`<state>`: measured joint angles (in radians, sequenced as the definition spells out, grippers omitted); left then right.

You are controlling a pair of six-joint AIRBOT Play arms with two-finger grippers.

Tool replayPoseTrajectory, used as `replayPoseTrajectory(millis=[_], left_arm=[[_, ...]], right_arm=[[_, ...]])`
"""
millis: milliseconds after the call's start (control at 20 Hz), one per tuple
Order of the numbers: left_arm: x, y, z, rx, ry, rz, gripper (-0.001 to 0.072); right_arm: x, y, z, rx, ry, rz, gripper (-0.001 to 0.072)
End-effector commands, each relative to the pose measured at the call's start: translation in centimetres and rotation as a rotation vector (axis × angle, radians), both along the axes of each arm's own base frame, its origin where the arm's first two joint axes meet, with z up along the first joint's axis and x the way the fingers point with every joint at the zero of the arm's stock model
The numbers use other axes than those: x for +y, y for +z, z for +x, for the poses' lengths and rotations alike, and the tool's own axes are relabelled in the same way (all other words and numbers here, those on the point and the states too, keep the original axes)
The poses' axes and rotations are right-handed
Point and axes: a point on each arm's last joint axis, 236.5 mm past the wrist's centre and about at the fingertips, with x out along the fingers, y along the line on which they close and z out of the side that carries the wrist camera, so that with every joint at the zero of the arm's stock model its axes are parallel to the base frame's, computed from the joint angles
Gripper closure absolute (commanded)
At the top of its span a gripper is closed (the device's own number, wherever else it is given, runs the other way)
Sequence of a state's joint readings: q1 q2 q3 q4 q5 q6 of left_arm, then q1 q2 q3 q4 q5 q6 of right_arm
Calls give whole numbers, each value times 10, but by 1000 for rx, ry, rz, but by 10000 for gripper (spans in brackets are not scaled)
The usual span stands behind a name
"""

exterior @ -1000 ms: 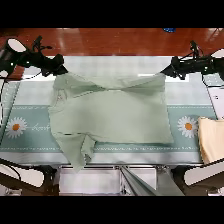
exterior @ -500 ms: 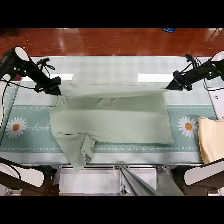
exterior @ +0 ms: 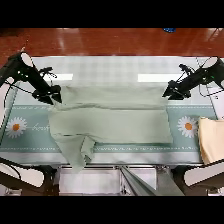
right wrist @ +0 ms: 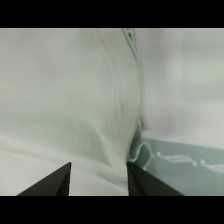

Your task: Fold the shirts.

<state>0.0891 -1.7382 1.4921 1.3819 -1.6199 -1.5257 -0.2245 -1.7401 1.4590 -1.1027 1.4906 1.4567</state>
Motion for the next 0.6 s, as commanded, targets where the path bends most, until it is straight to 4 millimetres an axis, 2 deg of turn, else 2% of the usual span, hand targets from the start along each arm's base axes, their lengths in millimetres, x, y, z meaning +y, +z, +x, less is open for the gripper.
replayPoseTrajectory(millis=[0,150,200,250,300,400,550], left_arm=[[25,16,-17,41,-15,77,204],[34,38,-20,-76,28,92,204],[39,40,-30,-102,51,96,204],[44,38,-45,-115,59,92,205],[49,34,-66,-108,55,72,206],[55,20,-111,-85,199,-3,205],[35,15,-137,-184,439,-244,205]], right_arm=[[-18,27,-6,-33,-34,-35,301],[-40,62,-8,-154,-88,-100,302],[-42,69,-10,-207,-119,-110,302],[-34,74,-14,-260,-134,-84,302],[-9,82,-21,-331,-110,6,302],[38,97,-41,-451,-96,178,302],[71,96,-73,-516,-167,293,302]])
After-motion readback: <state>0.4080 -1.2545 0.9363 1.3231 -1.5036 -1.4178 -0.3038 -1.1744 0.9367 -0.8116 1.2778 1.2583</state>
